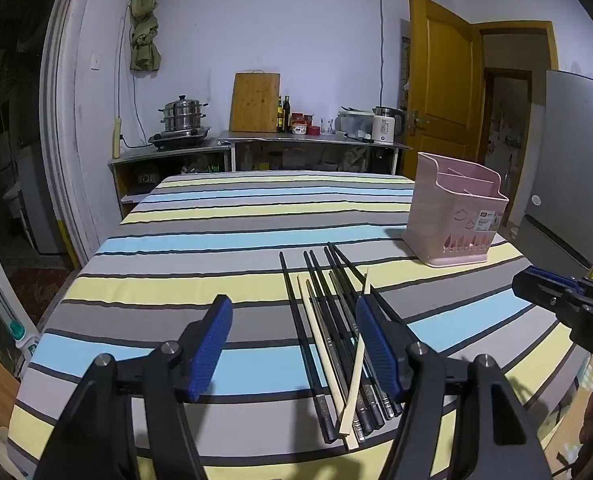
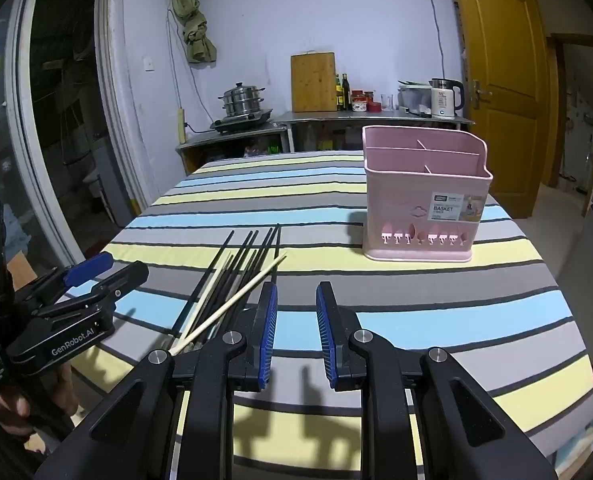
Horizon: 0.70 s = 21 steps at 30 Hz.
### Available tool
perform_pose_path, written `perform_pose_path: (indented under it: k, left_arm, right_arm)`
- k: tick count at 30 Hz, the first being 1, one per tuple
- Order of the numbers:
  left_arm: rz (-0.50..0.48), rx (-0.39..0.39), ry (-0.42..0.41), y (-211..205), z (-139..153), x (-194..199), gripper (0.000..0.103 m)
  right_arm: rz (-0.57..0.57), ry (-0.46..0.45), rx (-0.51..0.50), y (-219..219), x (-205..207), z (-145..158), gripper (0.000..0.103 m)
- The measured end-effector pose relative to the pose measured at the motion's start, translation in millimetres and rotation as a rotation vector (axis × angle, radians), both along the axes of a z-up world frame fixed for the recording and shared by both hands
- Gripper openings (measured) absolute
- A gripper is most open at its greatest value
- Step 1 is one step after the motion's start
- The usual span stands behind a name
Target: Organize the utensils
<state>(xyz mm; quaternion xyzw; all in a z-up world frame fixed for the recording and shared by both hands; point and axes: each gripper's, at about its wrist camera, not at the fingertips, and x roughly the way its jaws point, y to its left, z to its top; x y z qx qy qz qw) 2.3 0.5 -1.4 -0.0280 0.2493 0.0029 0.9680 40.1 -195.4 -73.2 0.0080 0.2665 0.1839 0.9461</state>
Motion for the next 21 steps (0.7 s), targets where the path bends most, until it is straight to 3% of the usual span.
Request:
perform_pose_path:
  k: [21]
  left_arm:
    - [-0.006, -0.003, 0.003, -0.6, -0.8, -0.2, 0.067]
  right_arm:
    - [-0.001, 0.0, 0.0, -0.1, -0.3, 2.6, 0.021]
